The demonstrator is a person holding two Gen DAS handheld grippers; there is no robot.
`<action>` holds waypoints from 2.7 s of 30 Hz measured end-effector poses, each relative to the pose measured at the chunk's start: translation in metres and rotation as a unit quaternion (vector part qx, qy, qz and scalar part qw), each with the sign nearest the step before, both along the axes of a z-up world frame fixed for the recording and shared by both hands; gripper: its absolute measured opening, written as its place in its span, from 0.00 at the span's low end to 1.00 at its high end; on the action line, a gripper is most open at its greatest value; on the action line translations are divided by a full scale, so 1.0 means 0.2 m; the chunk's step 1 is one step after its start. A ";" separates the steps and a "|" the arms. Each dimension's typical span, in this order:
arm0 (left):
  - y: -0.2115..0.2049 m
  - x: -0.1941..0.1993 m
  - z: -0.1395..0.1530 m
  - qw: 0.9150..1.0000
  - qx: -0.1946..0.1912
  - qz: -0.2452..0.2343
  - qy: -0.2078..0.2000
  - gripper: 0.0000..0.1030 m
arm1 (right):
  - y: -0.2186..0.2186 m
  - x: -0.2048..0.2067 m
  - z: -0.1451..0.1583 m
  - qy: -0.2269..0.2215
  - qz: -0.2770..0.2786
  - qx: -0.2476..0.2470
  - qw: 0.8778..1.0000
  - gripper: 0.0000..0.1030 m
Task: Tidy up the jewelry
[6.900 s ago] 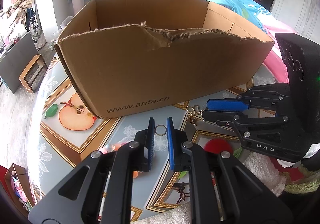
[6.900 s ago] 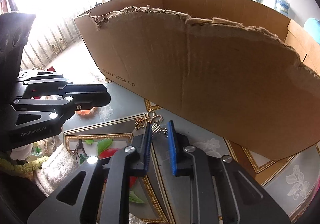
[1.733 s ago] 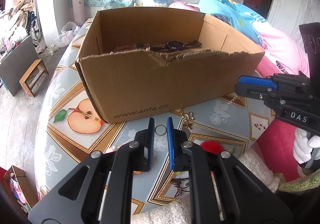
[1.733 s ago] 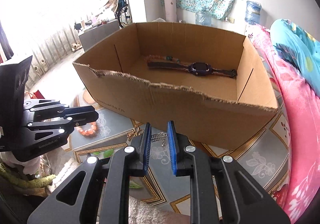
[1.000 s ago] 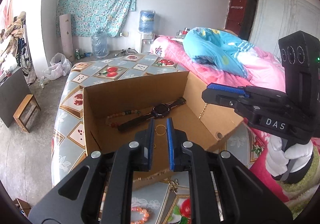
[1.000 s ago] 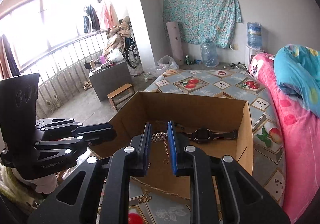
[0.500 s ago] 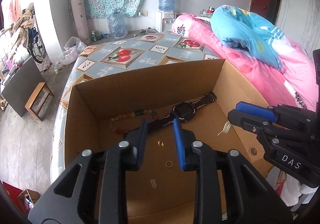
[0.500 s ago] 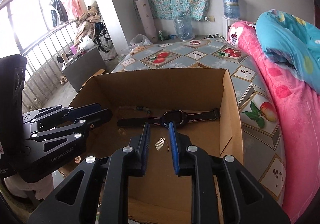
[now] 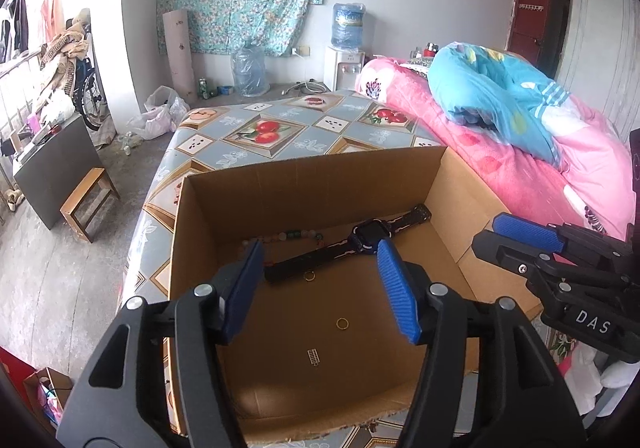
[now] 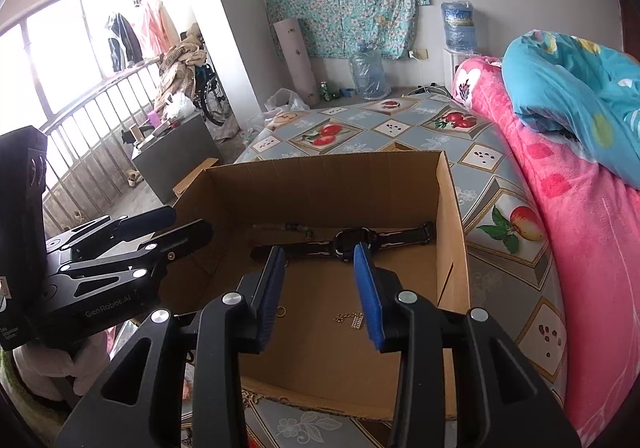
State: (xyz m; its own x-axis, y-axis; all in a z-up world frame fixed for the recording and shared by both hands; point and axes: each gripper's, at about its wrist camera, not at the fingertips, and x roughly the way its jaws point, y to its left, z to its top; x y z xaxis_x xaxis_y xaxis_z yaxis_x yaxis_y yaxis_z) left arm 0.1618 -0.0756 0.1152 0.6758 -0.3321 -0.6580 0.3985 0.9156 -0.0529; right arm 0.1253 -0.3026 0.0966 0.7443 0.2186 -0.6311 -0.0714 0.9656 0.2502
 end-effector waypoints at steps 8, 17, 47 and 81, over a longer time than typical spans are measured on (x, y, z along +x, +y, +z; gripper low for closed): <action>0.20 -0.24 0.08 0.999 -0.029 0.008 -0.035 0.68 | 0.04 -0.18 0.08 -0.048 0.016 0.002 0.999 0.43; 0.46 -0.48 0.01 0.998 -0.040 0.023 -0.033 0.72 | 0.14 -0.40 0.13 -0.089 0.047 -0.027 0.995 0.52; 0.09 -0.61 -0.56 0.994 0.044 -0.079 0.061 0.41 | 0.17 -0.40 -0.51 0.092 0.029 -0.001 0.995 0.50; -0.06 -0.50 -0.66 0.985 0.089 -0.134 0.067 0.11 | 0.14 -0.33 -0.62 0.113 0.045 0.018 0.992 0.44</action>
State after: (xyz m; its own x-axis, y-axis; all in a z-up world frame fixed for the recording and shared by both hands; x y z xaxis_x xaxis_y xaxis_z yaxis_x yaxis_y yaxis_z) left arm 0.0617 -0.0876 -0.0162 0.4824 -0.3590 -0.7990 0.6280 0.7776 0.0298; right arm 0.0602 -0.2743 -0.0267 0.5605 0.3030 -0.7707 -0.0941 0.9479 0.3043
